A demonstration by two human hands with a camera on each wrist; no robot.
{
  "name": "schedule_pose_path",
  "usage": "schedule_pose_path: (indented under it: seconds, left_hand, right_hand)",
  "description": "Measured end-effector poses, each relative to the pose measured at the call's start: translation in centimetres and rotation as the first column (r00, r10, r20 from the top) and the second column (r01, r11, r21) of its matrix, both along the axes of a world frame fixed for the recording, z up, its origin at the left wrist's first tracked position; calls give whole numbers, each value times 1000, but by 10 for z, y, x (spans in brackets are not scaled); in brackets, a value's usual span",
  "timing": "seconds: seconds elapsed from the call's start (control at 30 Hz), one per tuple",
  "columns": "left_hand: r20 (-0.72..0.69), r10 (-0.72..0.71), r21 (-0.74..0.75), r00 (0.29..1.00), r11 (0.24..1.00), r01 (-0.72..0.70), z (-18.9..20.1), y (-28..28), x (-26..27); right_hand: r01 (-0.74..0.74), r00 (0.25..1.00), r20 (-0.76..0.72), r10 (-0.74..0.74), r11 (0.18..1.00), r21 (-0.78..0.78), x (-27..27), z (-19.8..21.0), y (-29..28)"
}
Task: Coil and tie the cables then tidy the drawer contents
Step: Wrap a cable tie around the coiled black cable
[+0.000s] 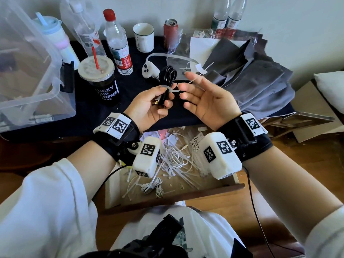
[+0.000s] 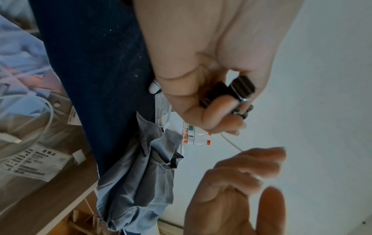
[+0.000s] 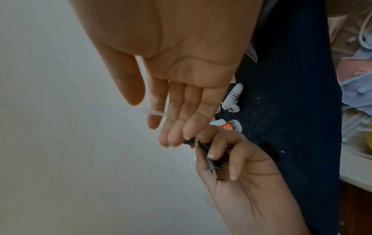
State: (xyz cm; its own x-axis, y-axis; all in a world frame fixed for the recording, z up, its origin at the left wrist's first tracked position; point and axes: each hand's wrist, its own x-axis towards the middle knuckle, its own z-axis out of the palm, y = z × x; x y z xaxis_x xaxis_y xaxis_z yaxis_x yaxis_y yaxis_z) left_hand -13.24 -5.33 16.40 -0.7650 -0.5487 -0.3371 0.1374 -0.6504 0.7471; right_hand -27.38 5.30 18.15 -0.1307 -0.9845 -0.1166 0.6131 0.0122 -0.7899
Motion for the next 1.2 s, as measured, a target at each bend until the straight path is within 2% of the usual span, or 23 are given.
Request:
schedule_pose_path:
  seconds: [0.17,0.33,0.5,0.63,0.7,0.8,0.83,0.97,1.13,1.2]
  left_hand:
    - [62,-15,-84,998,996,20,2,1,-1]
    - [156,-66,-200,985,975,97,4,5,-3]
    - [228,-104,-300,968,938,172,7,9,-6]
    - [269,-117,-356,956,910,211,7,11,-6]
    - [279,-127,-369,952,901,228,7,13,-6]
    - [298,-144,-409,944,874,262,7,16,-7]
    - [306,-144,-422,941,866,270,8,17,-7]
    - [312,-159,-423,937,859,287,9,17,-8]
    - [292,-143,-342,946,908,243,11,15,-9]
    - [293,-128,-318,948,922,223,11,13,-10]
  right_hand:
    - [93,930,-356,-93,996,-17,5,-5,-4]
    - [172,743,-645,-180,982,-76,4,-4,-10]
    - [113,726,-673,-144,989,-90,3,1,-13]
    - [185,711,-682,-170,981,-52,0,3,-13]
    - [229,647,-744,-168,973,-21,-2,3,-12]
    - [268,473,-874,-109,963,25,-6,5,-11]
    - [272,440,-893,-90,962,37,-7,5,-11]
    - [278,437,-897,-64,958,67,-10,7,-11]
    - [300,470,-875,-114,953,37,-14,5,-12]
    - [284,459,-882,-108,958,30,-14,3,-11]
